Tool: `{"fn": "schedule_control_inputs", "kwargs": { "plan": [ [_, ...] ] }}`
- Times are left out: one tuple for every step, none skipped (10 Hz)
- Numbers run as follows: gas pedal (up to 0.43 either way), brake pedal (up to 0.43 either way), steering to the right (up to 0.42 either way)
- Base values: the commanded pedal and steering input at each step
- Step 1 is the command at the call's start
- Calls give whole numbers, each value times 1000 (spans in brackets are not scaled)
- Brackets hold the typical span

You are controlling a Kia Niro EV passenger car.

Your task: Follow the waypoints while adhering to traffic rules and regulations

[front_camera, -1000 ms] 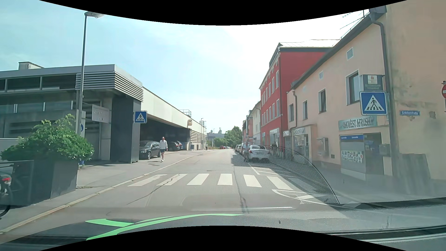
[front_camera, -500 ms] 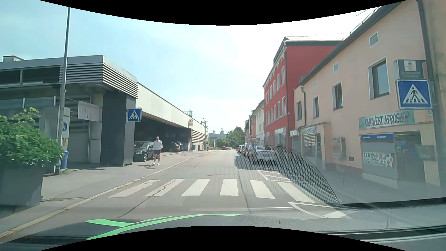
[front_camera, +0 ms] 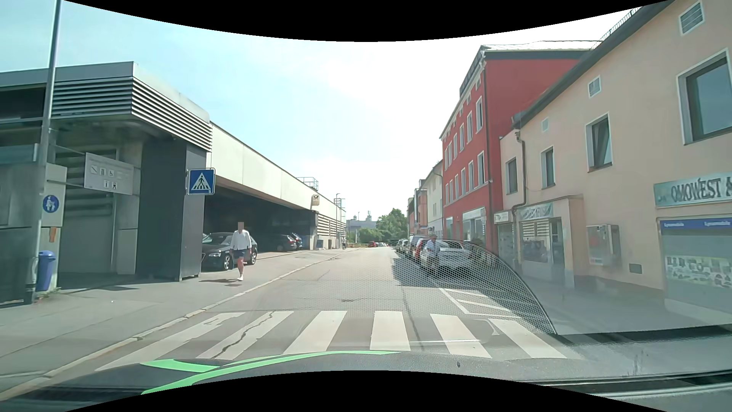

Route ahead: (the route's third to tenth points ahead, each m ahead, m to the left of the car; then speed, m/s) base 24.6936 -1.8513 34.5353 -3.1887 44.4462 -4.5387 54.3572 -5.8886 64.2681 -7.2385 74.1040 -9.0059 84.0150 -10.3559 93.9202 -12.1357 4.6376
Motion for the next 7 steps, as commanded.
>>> {"fn": "schedule_control_inputs", "kwargs": {
  "plan": [
    [378,0,-25],
    [350,0,-22],
    [331,0,-18],
    [331,0,-13],
    [319,0,-5],
    [299,0,1],
    [280,0,6]
  ]
}}
